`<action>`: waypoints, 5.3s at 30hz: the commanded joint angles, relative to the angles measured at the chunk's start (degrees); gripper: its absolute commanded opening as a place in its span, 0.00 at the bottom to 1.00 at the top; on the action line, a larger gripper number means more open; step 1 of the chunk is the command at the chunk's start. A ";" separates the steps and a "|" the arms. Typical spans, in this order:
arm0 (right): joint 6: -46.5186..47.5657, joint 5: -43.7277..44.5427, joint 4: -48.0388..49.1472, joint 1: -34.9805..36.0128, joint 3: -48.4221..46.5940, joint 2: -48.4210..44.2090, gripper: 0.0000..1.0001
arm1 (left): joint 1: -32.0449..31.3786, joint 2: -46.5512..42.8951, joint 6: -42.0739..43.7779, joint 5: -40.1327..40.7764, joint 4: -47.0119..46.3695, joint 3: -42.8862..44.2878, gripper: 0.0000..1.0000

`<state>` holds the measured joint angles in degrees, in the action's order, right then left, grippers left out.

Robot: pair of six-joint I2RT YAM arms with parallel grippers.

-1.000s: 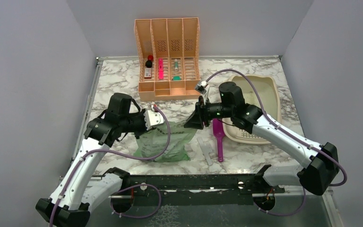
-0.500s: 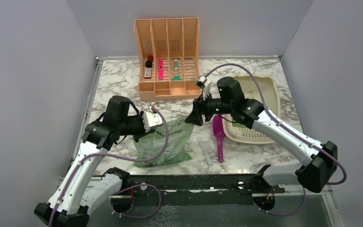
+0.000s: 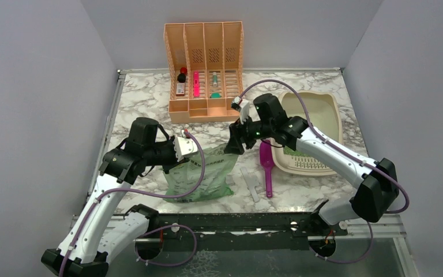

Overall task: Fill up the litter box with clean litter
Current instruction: Open the cat litter bag at the center of the board, then pick up the spatula from the center of the board.

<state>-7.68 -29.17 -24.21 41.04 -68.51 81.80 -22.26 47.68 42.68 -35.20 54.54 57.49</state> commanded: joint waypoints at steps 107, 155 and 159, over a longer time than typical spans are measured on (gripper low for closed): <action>-34.60 52.80 -4.71 12.12 31.71 -9.00 0.56 | -0.26 2.13 -16.12 21.39 -28.78 -5.62 0.70; 24.61 30.24 8.26 14.60 23.08 -22.31 0.01 | -0.28 10.81 -51.92 1.74 -28.90 9.73 0.95; 27.29 29.62 7.90 14.60 21.70 -20.71 0.01 | -0.24 12.44 -51.04 -1.31 -25.05 8.85 0.90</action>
<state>12.34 1.58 -14.83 55.20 -44.18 60.36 -22.50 58.65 -8.75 -28.71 24.93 66.08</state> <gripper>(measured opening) 0.321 0.930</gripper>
